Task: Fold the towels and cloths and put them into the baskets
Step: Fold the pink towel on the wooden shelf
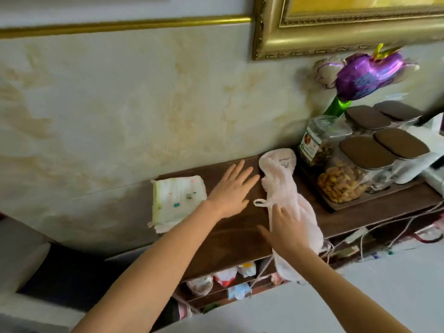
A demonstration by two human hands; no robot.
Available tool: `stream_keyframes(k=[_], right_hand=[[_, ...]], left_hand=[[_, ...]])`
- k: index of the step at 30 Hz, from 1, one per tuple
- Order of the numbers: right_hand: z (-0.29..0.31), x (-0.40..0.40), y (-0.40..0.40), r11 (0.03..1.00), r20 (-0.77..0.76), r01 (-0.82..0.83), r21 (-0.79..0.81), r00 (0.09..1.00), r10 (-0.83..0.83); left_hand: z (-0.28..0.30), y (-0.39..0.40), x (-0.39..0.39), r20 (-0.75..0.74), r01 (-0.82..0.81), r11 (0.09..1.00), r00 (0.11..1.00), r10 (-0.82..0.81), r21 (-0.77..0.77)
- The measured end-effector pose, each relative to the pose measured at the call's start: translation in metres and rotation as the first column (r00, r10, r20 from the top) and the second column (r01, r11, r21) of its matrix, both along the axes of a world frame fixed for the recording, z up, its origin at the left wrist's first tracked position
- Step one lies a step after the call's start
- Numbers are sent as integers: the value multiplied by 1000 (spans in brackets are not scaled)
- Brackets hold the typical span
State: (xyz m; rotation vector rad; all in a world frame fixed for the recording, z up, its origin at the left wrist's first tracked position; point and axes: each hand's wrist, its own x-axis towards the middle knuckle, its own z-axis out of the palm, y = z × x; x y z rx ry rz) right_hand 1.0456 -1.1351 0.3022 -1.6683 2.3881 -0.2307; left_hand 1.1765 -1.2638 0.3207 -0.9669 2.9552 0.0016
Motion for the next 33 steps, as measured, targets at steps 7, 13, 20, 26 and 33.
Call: stream_keyframes(k=[7, 13, 20, 26, 33], right_hand=[[-62, -66, -2, 977, -50, 9, 211, 999, 2], [21, -114, -2, 994, 361, -111, -17, 926, 110], [115, -158, -39, 952, 714, -56, -302, 649, 264], [159, -165, -73, 800, 409, -550, -239, 690, 597], [181, -121, -89, 691, 164, -704, -165, 672, 723]], left_hand=[[-5, 9, -76, 292, 215, 976, 932, -213, 25], [-13, 14, -95, 23, 117, 981, 992, -122, 158], [41, 10, -95, -309, -110, 710, 847, 434, 696], [124, 15, -44, -323, 31, 431, 712, 624, 902], [162, 20, 26, 34, -397, 599, 851, 524, 696]])
